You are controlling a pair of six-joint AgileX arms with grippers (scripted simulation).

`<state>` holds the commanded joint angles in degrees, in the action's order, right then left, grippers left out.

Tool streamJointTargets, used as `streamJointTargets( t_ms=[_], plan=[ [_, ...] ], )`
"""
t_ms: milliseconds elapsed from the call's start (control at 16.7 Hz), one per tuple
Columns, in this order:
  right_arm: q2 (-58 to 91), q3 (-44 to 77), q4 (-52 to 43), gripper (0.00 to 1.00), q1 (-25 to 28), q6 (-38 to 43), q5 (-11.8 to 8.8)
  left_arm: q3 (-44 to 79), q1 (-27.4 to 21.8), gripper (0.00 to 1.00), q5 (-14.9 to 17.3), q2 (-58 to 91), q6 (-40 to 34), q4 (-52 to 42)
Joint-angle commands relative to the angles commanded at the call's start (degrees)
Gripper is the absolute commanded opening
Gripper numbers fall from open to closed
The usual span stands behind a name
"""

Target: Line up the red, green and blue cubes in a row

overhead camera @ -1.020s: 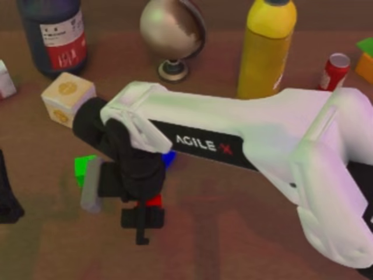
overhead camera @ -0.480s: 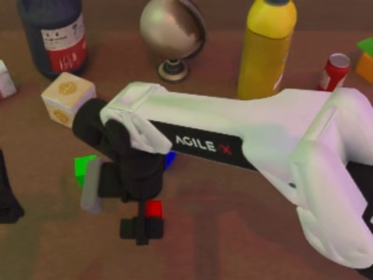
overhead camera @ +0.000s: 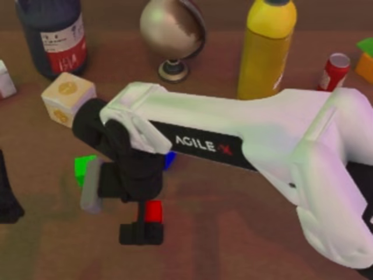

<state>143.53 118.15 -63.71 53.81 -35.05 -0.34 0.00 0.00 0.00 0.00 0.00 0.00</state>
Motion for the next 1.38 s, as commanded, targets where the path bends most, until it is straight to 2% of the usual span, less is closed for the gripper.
streamJointTargets(
  t_ms=[180, 540, 840, 1080, 1380],
  plan=[
    [-0.2, 2.2, -2.4, 1.0, -0.1, 0.1, 0.0, 0.0, 0.0, 1.0, 0.0, 0.0, 0.0, 0.0],
    [-2.0, 11.5, -13.7, 1.0, 0.4, -0.2, 0.0, 0.0, 0.0, 1.0, 0.0, 0.0, 0.0, 0.0],
    [-2.0, 11.9, -14.0, 1.0, 0.2, -0.2, 0.0, 0.0, 0.0, 1.0, 0.0, 0.0, 0.0, 0.0],
    [-7.5, 7.2, -10.0, 1.0, -2.3, 1.1, -0.4, 4.3, -0.9, 1.0, 0.2, 4.5, -1.4, -2.3],
    [-27.2, -9.4, 2.0, 1.0, -10.9, 6.0, -1.5, 17.0, -3.2, 1.0, 0.3, 20.6, -5.5, -10.8]
  ],
)
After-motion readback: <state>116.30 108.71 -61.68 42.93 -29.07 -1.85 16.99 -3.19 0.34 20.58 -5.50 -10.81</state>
